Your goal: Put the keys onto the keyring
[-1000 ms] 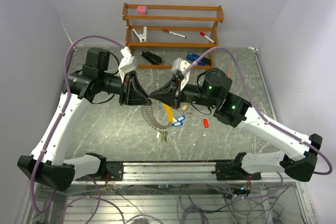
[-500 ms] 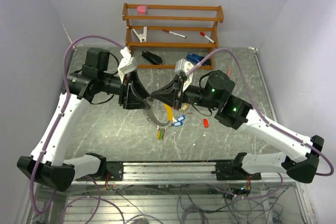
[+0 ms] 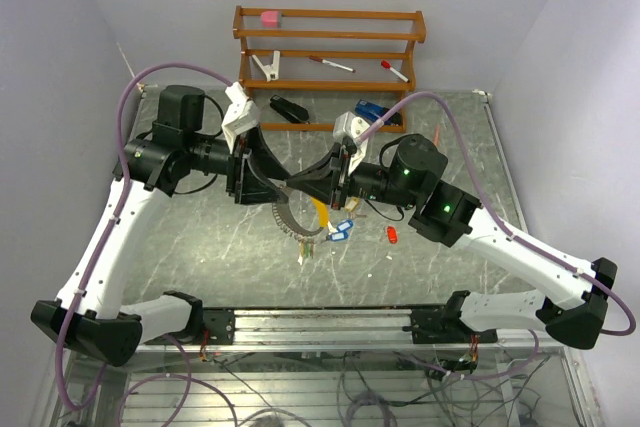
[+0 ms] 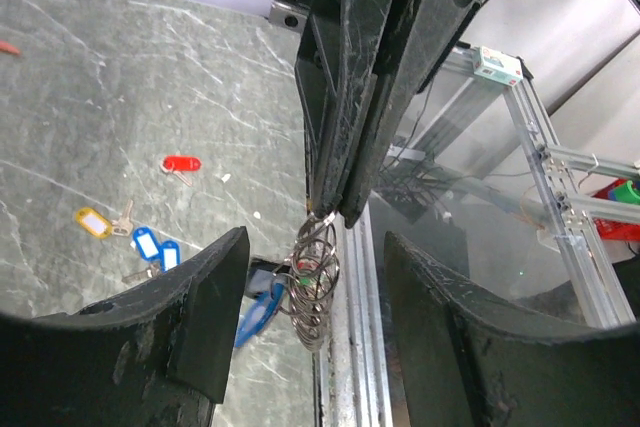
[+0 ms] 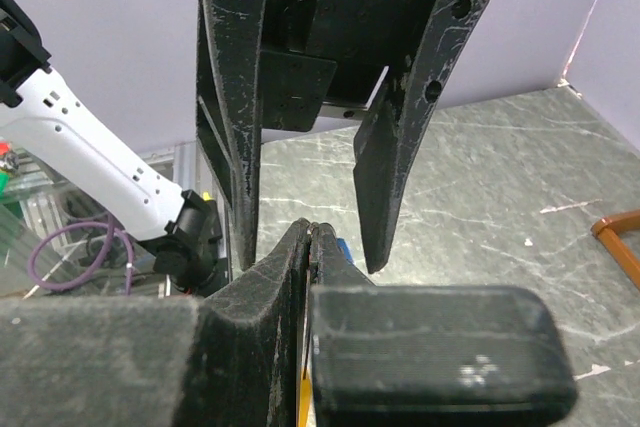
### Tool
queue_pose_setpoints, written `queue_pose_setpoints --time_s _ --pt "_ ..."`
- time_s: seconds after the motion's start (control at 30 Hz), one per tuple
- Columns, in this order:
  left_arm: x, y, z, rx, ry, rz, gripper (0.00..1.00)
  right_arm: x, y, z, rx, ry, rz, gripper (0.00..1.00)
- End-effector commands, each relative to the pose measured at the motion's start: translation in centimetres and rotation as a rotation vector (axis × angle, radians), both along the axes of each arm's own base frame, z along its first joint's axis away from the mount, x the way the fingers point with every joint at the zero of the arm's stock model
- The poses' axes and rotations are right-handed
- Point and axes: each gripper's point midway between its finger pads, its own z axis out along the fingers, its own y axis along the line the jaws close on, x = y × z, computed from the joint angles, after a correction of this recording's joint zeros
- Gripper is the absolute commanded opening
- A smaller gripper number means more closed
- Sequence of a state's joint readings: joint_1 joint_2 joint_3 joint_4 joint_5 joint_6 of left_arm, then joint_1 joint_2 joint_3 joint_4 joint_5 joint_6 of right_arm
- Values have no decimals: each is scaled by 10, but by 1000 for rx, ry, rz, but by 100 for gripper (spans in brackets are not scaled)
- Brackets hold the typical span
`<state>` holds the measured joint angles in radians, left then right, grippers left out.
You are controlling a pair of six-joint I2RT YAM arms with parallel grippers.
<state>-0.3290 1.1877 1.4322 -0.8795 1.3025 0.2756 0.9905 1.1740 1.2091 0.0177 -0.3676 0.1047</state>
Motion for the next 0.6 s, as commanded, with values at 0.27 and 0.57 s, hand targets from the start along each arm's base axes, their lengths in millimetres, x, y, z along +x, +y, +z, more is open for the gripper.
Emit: queue_pose_setpoints --time_s 0.27,0.57 --pt "6 -5 10 -42 -20 16 51 -4 0 29 82 -40 13 0" --pt "6 -5 6 -37 -4 28 24 -1 -4 32 99 -42 -15 0"
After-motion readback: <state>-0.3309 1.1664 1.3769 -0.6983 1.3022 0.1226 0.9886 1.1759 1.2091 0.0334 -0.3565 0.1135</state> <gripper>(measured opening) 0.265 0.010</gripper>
